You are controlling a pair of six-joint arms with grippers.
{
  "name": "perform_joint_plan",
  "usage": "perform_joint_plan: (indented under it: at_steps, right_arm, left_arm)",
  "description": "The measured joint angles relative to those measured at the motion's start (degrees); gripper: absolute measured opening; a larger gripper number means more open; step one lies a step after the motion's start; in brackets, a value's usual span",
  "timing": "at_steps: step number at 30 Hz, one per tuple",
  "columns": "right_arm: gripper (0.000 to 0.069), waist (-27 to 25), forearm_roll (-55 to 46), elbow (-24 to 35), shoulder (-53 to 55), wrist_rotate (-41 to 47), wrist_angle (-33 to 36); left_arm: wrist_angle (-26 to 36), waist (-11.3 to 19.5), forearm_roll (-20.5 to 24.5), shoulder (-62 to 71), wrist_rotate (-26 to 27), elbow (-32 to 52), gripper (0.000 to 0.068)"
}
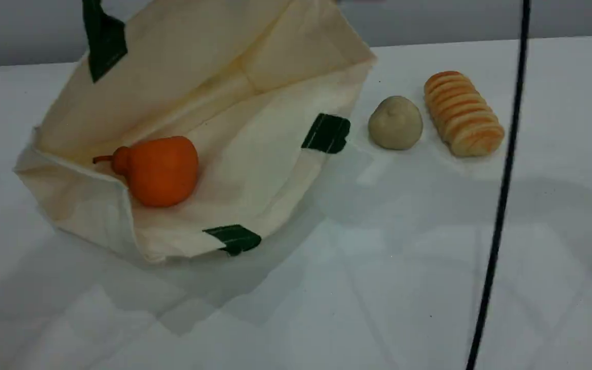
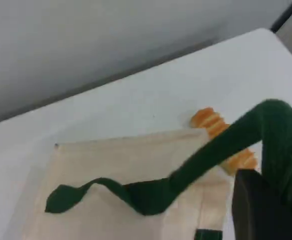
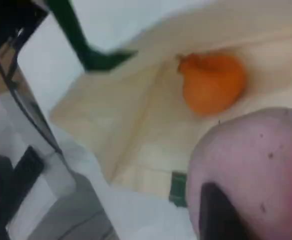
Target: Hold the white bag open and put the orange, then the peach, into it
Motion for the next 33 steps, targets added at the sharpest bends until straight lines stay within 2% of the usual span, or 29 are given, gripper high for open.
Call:
perform_joint_plan:
  at_steps: [5,10,18,22,27,33]
  right_arm:
    - [0.0298,3.35,0.13,3.84,0.0,-0.65,-6.41]
    - [0.0298,7.27,0.26,5.07,0.06,-0.8,-11.82]
    - [0.0298,9.39,0.34,5.07,2.58,-0.85,-14.48]
    - [0.0298,10.5,3.79,5.07,5.74,-1.84,-15.66]
    - [0.0298,13.91,10.38,5.02,8.85,-6.55,-21.55]
    - [0.0298,17.8,17.05,4.96,11.4,-11.75,-32.45]
  left_arm:
    - [1.84,0.0,-3.15,-0.23,1.36,-1.18,0.0072]
    - [3.04,-0.11,-6.79,-0.23,4.3,-1.18,0.0072]
    - [3.31,-0.03,-6.15,-1.57,4.43,-1.18,0.0072]
    - [3.31,-0.03,-5.97,-1.7,4.43,-1.18,0.0072]
    - [3.26,-0.03,-5.97,-1.7,4.43,-1.18,0.0072]
    - [3.31,-0.03,-5.97,-1.7,4.43,-1.18,0.0072]
